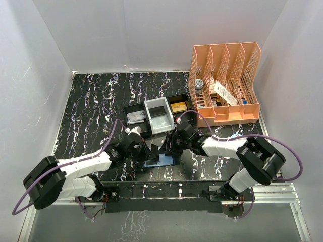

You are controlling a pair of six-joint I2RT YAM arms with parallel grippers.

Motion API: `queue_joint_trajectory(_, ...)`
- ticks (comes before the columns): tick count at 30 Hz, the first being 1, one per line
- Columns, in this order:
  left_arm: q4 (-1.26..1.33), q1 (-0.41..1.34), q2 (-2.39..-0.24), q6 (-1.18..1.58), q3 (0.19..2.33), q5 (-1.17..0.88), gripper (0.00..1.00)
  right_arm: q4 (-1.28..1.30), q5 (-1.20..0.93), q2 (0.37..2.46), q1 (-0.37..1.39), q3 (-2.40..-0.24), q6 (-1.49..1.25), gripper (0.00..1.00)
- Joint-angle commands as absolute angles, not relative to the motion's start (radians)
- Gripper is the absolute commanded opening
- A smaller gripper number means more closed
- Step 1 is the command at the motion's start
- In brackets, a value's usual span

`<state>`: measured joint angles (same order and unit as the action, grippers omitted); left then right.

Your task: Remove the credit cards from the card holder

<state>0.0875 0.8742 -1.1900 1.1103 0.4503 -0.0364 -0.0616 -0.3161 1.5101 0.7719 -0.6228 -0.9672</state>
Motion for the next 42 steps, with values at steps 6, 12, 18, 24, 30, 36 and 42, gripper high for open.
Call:
queue_joint_trajectory(6,-0.022,0.855,-0.997,0.984,0.458,-0.032,0.00,-0.103,-0.283,1.364,0.765,-0.646,-0.951,0.56)
queue_joint_trajectory(12,-0.018,0.745,-0.871,0.921,0.425,-0.182,0.00,-0.150,-0.306,1.278,0.719,-0.601,-0.971,0.64)
queue_joint_trajectory(18,0.084,0.600,-0.810,0.945,0.358,-0.415,0.00,-0.292,-0.353,1.179,0.661,-0.490,-1.035,0.71)
queue_joint_trajectory(24,0.257,0.586,-0.816,0.989,0.337,-0.546,0.00,-0.430,-0.434,1.157,0.652,-0.446,-1.067,0.75)
queue_joint_trajectory(30,0.309,0.583,-0.864,0.987,0.349,-0.586,0.00,-0.491,-0.469,1.176,0.652,-0.455,-1.067,0.74)
queue_joint_trajectory(36,0.512,0.582,-0.894,1.091,0.299,-0.643,0.00,-0.581,-0.535,1.226,0.651,-0.461,-1.101,0.63)
queue_joint_trajectory(42,0.580,0.582,-0.896,1.129,0.267,-0.645,0.00,-0.724,-0.589,1.278,0.651,-0.445,-1.165,0.49)
